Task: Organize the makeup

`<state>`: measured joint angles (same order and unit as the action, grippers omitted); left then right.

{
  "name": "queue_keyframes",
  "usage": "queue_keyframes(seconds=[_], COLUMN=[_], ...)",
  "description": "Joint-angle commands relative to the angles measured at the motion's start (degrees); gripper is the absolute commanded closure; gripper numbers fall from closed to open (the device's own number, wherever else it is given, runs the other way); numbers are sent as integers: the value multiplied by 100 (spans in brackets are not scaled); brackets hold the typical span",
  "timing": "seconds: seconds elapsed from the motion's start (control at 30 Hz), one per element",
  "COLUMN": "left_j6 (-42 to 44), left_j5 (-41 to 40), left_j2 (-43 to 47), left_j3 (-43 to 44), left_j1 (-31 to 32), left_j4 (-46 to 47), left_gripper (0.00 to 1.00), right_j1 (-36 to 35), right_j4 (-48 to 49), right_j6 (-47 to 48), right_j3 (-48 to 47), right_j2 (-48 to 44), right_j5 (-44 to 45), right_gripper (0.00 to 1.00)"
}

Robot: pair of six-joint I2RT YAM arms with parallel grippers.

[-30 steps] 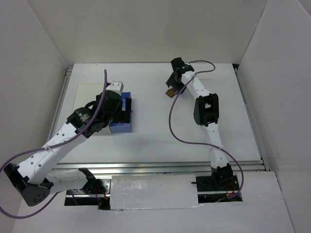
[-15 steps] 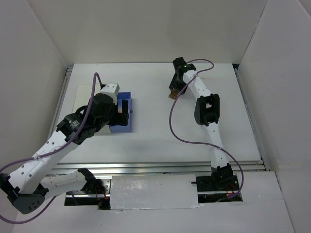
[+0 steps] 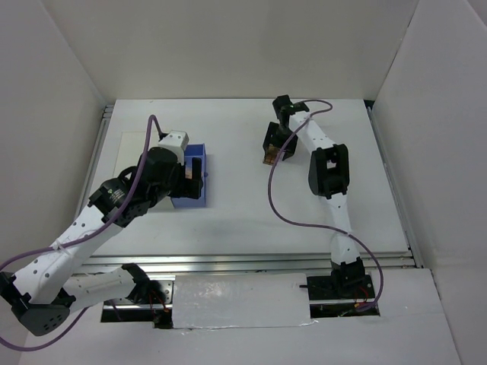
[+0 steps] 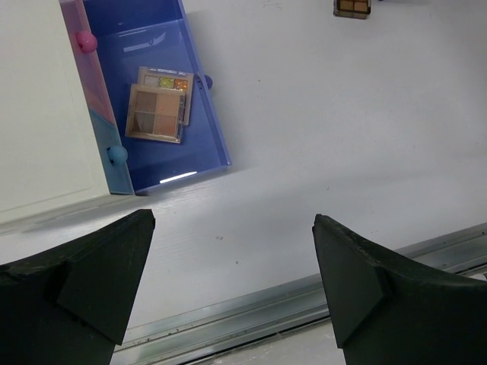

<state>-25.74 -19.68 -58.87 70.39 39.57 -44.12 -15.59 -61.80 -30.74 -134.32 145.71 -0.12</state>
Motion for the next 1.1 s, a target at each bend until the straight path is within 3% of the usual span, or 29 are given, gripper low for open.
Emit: queue_keyframes(seconds=[0.0,0.17,0.47,0.67,0.9,0.97,1.07], left_j6=[42,60,51,86,95,86,104], left_j5=[52,105,114,263,316,307,342], left_j2=[16,-185,-327,-423,-397,-371,-397], left_j3=[19,36,1,-34,-69,-87,-69], left_j1=[7,-20,-151,-292,-345,-354,-362], left_j4=[272,272,307,325,334,351,351], left_gripper=[1,0,1,1,1,1,1], right_j1=[-215,-383,-497,-646,-655,-655,-664], right_j4=[-326,958,1091,1625,634,791,758], right_j6=[324,-54,-151,-213,-248,-239,-178], right_j3=[1218,2401,1567,2067,1206,1573,1699], right_j2=[-305,-1246,-992,-1308,-553,-675,-816], right_j5=[-34,64,170,258,732,663,557], right_gripper=[23,21,19,19,20,25,42])
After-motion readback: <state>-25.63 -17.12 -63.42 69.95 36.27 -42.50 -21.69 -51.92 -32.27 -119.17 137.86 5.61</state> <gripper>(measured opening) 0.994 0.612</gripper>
